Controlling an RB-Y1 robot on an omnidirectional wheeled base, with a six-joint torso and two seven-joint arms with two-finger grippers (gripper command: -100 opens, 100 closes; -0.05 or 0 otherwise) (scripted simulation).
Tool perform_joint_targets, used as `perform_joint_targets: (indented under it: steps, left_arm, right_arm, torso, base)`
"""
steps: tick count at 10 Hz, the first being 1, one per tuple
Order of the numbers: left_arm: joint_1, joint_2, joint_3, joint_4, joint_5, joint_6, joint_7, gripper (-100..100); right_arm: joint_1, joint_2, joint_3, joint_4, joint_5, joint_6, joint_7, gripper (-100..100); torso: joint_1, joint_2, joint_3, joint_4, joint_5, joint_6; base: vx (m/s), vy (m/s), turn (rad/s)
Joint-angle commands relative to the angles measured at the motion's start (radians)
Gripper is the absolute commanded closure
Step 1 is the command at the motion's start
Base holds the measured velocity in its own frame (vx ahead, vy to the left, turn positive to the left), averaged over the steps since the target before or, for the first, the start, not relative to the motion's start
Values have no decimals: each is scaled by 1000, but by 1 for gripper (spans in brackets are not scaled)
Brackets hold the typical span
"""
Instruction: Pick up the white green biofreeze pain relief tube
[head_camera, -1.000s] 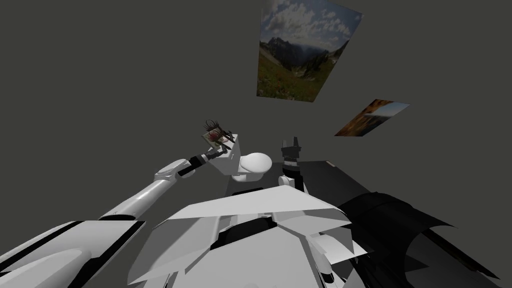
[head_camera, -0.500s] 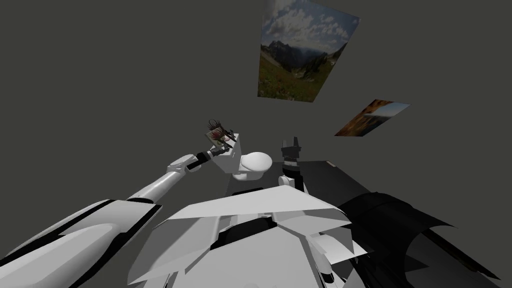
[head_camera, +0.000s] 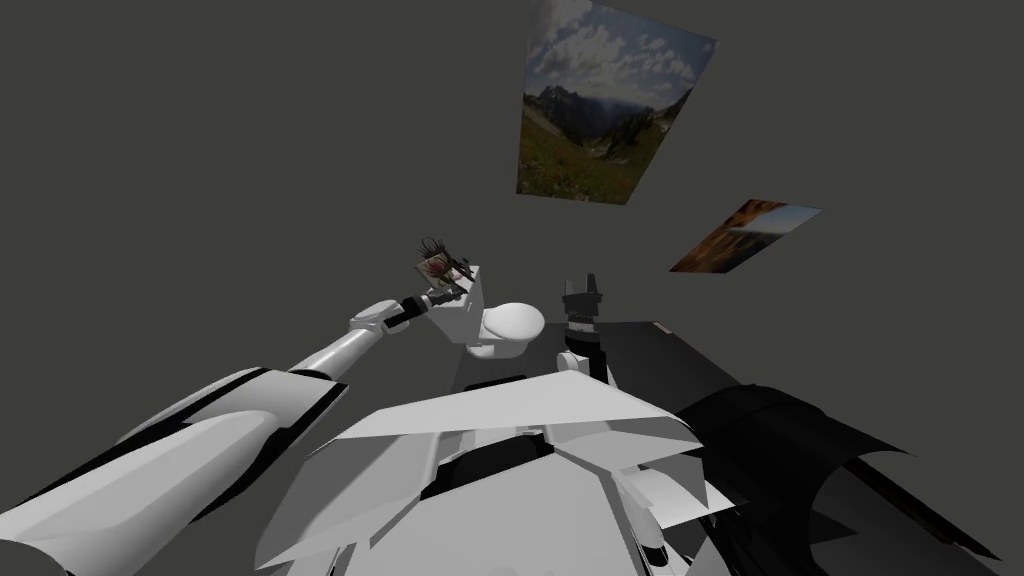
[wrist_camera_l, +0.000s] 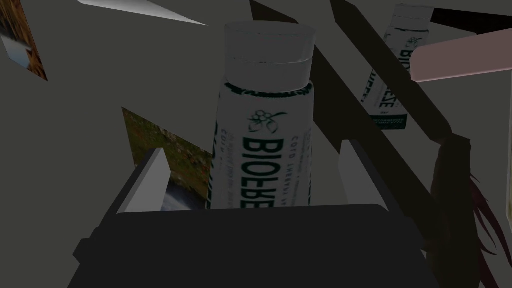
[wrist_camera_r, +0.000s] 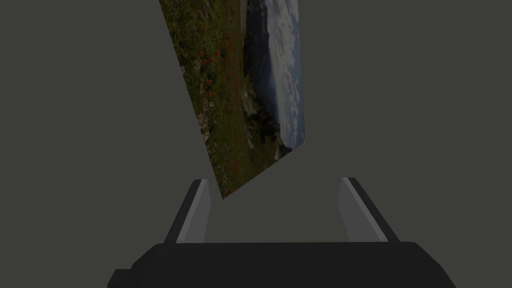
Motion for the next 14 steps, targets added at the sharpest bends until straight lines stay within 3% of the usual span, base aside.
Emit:
perform_joint_targets:
  steps: [1, 2, 4, 5, 6, 10, 11, 12, 13, 14]
  left_arm:
    - [-36, -6, -6, 42, -1, 3, -1, -100]
    - [-74, -38, -45, 76, -8, -12, -4, -100]
    - [-129, -38, -45, 135, -8, -12, -4, -100]
    - [-115, -40, -43, 124, -7, -10, -6, -100]
    - [-118, -40, -42, 130, -7, -13, -8, 100]
    - [-118, -40, -42, 130, -7, -12, -8, 100]
    - [-118, -40, -42, 130, -7, -13, -8, 0]
    - [-68, -6, -6, 80, -1, 3, -1, 100]
    - [-36, -6, -6, 43, -1, 3, -1, 100]
    - [-36, -6, -6, 42, -1, 3, -1, 100]
  right_arm:
    - [0, 0, 0, 0, 0, 0, 0, 0]
    - [0, 0, 0, 0, 0, 0, 0, 0]
    - [0, 0, 0, 0, 0, 0, 0, 0]
    - [0, 0, 0, 0, 0, 0, 0, 0]
    - [0, 0, 0, 0, 0, 0, 0, 0]
    - [0, 0, 0, 0, 0, 0, 0, 0]
    - [0, 0, 0, 0, 0, 0, 0, 0]
    - [0, 0, 0, 0, 0, 0, 0, 0]
    - [0, 0, 0, 0, 0, 0, 0, 0]
    - [0, 0, 0, 0, 0, 0, 0, 0]
  torso:
    - [0, 0, 0, 0, 0, 0]
    - [0, -1, -1, 0, 0, 0]
    - [1, 1, 0, 0, 0, 0]
    - [0, -1, 0, 0, 0, 0]
    - [0, -2, -1, -1, 0, 0]
    - [0, -3, -2, -1, 0, 0]
    - [-1, -3, -2, -1, 0, 0]
    - [-1, -3, -2, -1, 0, 0]
    - [-2, -6, -3, -1, 0, -1]
    - [-1, -8, -5, -2, 0, -1]
  base:
    - [-34, 8, -4]
    - [-62, 35, 48]
    - [-55, 17, 7]
    - [-10, 0, -2]
    - [0, 0, 0]
    - [0, 0, 0]
    - [0, 0, 0]
    - [71, -31, -63]
    - [90, -21, -4]
    - [44, -10, 14]
